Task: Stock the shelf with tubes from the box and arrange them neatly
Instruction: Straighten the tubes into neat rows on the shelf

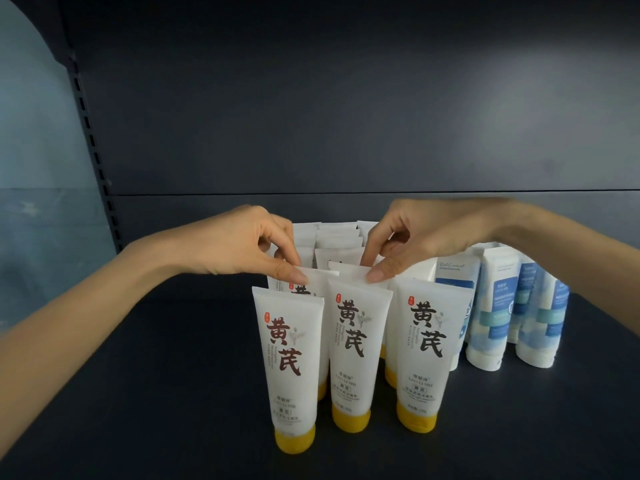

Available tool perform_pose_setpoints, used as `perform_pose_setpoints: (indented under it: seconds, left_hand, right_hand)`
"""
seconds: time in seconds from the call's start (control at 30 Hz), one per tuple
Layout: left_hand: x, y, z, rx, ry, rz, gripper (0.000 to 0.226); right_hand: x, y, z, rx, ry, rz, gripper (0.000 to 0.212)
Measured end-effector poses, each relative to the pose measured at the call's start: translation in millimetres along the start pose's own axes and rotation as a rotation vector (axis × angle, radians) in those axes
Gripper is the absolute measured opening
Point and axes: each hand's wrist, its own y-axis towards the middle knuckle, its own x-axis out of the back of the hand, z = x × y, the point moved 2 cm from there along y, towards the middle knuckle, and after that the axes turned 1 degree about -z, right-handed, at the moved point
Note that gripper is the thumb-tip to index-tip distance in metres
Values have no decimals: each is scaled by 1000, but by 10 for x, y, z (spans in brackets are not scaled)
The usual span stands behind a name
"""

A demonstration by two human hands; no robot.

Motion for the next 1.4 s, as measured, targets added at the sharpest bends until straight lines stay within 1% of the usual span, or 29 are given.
perform_pose_setpoints:
  seconds: [0.13,0.23,0.43,0.67,0.8,0.93,1.17,1.4]
  left_hand:
    - [4,-29,19,-11,21,-64,18]
    - [33,-41,43,-12,17,-80,18]
    - [78,-54,152,30,44,-126,17]
    - [73,-71,193,42,31,-171,13]
    - [93,-93,204,57,32,-148,14]
    - [112,-106,186,64,26,-106,15]
    - [85,-75,130,47,50,-88,20]
    - [85,-89,102,64,65,-71,23]
  right_hand:
    - [-28,39,20,-12,-6,-54,13]
    - [-53,70,27,-8,0,-95,13]
    - [-90,152,11,-2,49,-187,20]
    - [-112,214,-38,-4,81,-242,16]
    - [-121,213,-58,-11,102,-252,17]
    - [-130,180,-41,-11,98,-245,24]
    - [-132,116,-48,-8,119,-248,15]
    - [-137,89,-76,-5,129,-255,17]
